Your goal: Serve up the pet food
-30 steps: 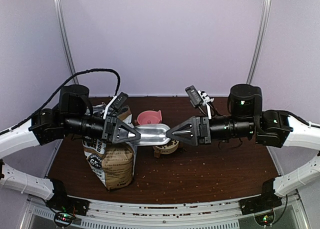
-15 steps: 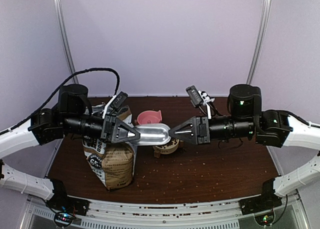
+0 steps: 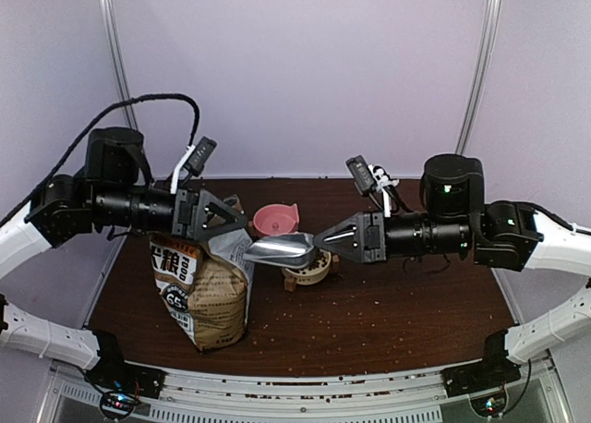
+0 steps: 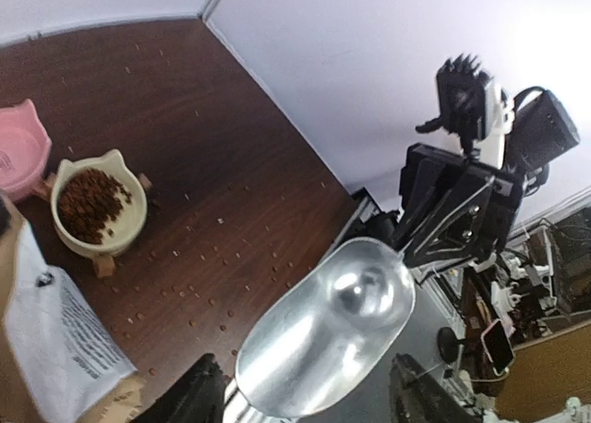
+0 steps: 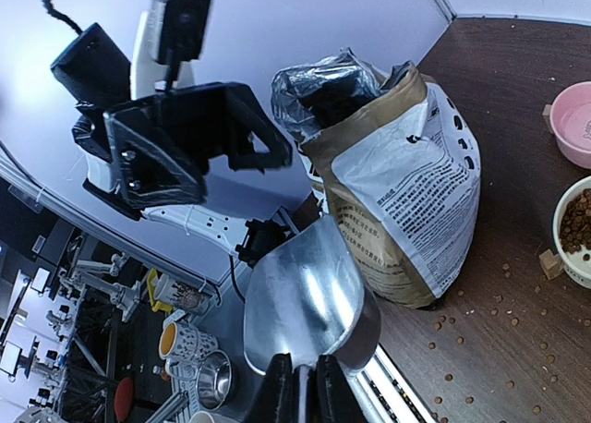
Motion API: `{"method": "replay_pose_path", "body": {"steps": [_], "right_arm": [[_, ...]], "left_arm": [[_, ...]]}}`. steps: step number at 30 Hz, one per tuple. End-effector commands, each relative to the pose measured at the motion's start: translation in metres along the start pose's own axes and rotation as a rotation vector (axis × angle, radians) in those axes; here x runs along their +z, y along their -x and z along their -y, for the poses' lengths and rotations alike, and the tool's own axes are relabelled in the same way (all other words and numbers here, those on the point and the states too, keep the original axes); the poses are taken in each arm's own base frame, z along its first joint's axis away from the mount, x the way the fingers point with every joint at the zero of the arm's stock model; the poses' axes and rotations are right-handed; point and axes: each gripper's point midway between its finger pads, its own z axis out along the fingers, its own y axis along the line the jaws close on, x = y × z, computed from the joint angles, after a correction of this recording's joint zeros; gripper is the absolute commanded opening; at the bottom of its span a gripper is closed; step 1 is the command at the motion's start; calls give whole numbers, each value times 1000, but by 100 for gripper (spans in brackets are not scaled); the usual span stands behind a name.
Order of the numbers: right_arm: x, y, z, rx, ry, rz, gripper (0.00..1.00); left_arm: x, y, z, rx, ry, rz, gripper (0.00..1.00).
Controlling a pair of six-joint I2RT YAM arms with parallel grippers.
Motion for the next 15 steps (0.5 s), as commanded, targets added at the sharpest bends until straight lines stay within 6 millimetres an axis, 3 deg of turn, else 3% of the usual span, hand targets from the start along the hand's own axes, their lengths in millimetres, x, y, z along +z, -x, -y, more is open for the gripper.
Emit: {"method": "replay_pose_path", "body": {"steps": [1, 8, 15], "right_arm": [[-6, 26, -11, -31, -45, 76, 0], [9, 42, -15, -96, -169, 65, 0], [34, 68, -23, -172, -287, 51, 0]], "left_arm": [[-54, 35, -18, 136, 217, 108, 74], [-116, 30, -92, 127, 590, 70, 85], [-126, 11, -130, 115, 738, -10, 91]]}}
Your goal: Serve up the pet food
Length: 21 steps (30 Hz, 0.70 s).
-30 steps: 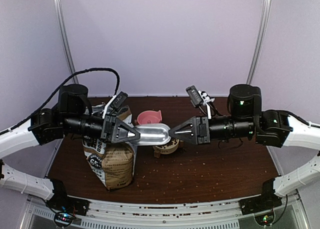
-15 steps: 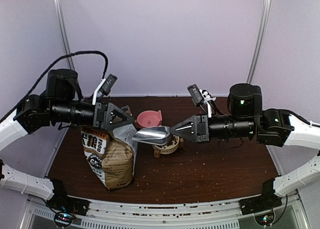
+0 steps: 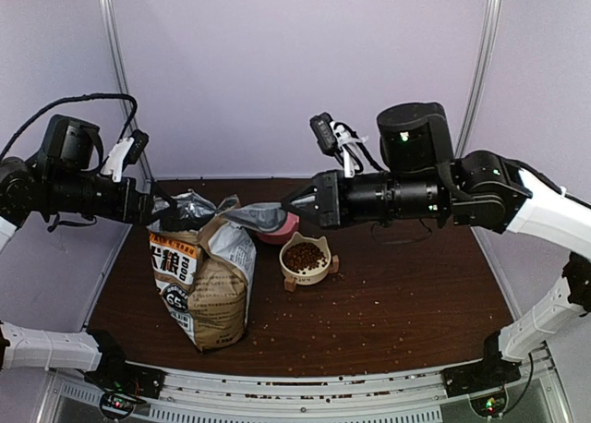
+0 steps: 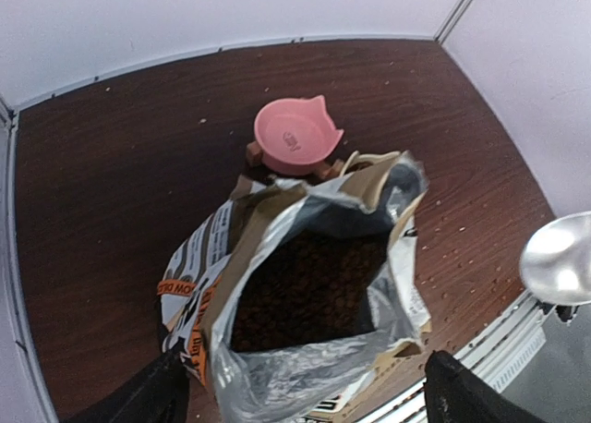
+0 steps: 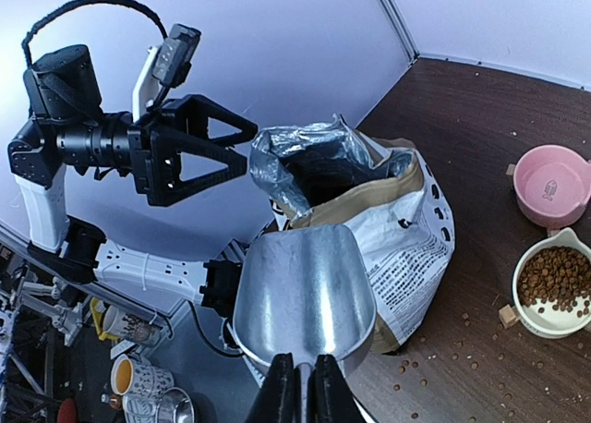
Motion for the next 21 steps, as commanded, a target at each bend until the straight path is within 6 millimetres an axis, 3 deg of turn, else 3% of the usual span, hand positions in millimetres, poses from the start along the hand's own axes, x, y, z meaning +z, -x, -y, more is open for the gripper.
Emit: {"method": "replay_pose_path", "body": {"steps": [1, 4, 9, 15, 21], "right_arm": [[12, 17, 4, -75, -124, 2, 0], [26, 26, 6, -118, -190, -10, 0], [55, 35, -1, -191, -213, -33, 0], [83, 38, -14, -276, -181, -61, 0], [104, 21, -11, -375, -151, -126, 0]], "left_arm": [[13, -25, -29, 57, 133, -97, 91], [18, -30, -38, 61, 174, -107, 89], [25, -33, -42, 79, 189, -109, 72], [35, -33, -44, 100, 191, -107, 39], [41, -24, -43, 161, 182, -55, 4]]}}
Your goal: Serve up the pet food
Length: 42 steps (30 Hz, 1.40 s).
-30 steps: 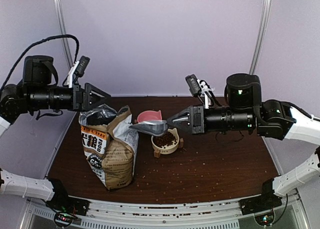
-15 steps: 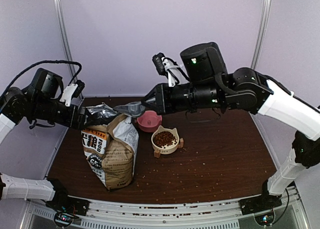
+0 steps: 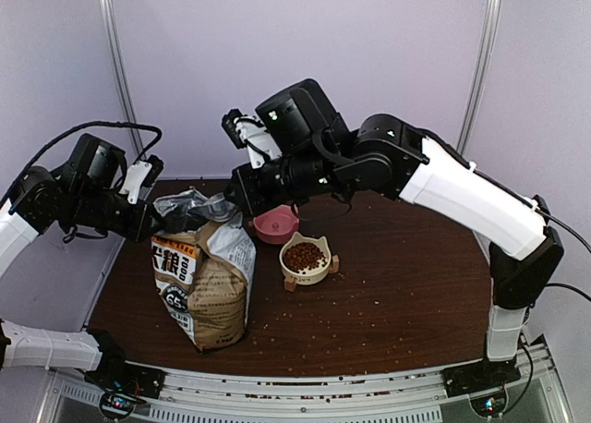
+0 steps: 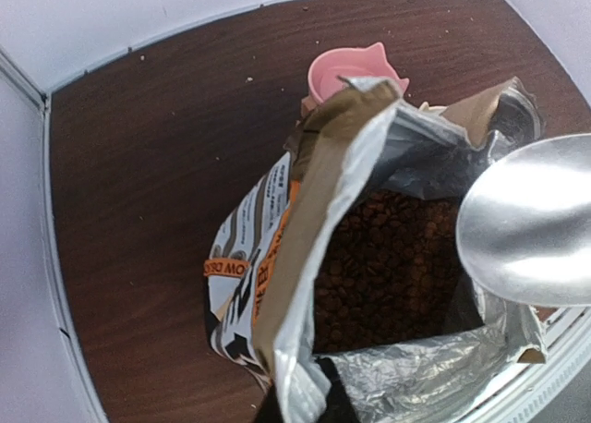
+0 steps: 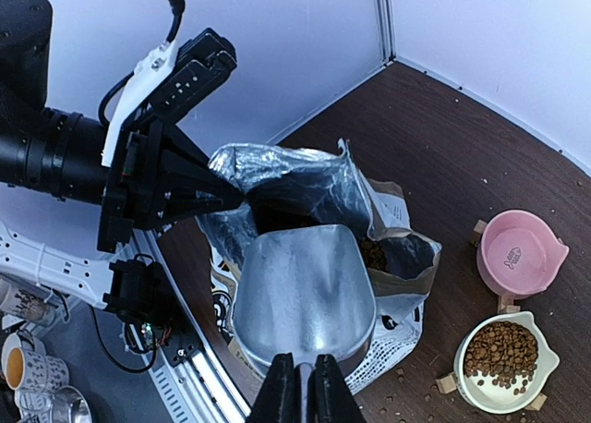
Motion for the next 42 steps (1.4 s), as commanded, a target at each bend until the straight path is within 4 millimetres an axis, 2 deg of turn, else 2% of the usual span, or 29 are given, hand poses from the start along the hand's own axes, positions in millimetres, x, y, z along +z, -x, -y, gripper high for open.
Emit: {"method": "replay_pose_path", "body": {"steps": [1, 4, 7, 11, 15, 18, 20, 26, 29, 31, 34, 37, 40, 41, 42], "right_arm": [[3, -6, -6, -121, 29, -29, 0], [8, -15, -3, -180, 24, -49, 0], [11, -22, 1, -228, 15, -66, 0], [14, -32, 8, -251, 2, -111, 0], [14, -52, 8, -250, 16, -181, 0], [7, -65, 4, -238, 32, -223, 0], [0, -70, 6, -220, 19, -239, 0], [-19, -76, 32, -166, -94, -284, 0], [-19, -85, 43, -136, -108, -323, 0], [-17, -93, 46, -116, -97, -362, 0], [-17, -112, 34, -103, -7, -440, 0], [-21, -133, 24, -113, 68, -524, 0], [-12, -153, 40, -126, -8, -590, 0], [-5, -157, 44, -122, -32, -598, 0], [4, -170, 50, -117, -59, -628, 0]], "left_arm": [[4, 19, 3, 60, -14, 99, 0], [3, 25, 13, 131, -68, 155, 0], [-4, 32, 33, 235, -175, 253, 0], [-29, 47, 66, 354, -352, 398, 0], [-55, 68, 87, 430, -454, 501, 0], [-66, 77, 103, 492, -523, 521, 0], [-69, 78, 115, 533, -579, 507, 0], [-66, 63, 142, 613, -678, 388, 0], [-63, 55, 148, 623, -695, 357, 0], [-56, 53, 145, 611, -669, 347, 0], [-45, 54, 134, 573, -592, 349, 0], [-41, 51, 132, 553, -580, 361, 0], [-38, 48, 135, 536, -605, 363, 0], [-36, 47, 136, 528, -610, 361, 0], [-35, 47, 137, 519, -614, 360, 0]]}}
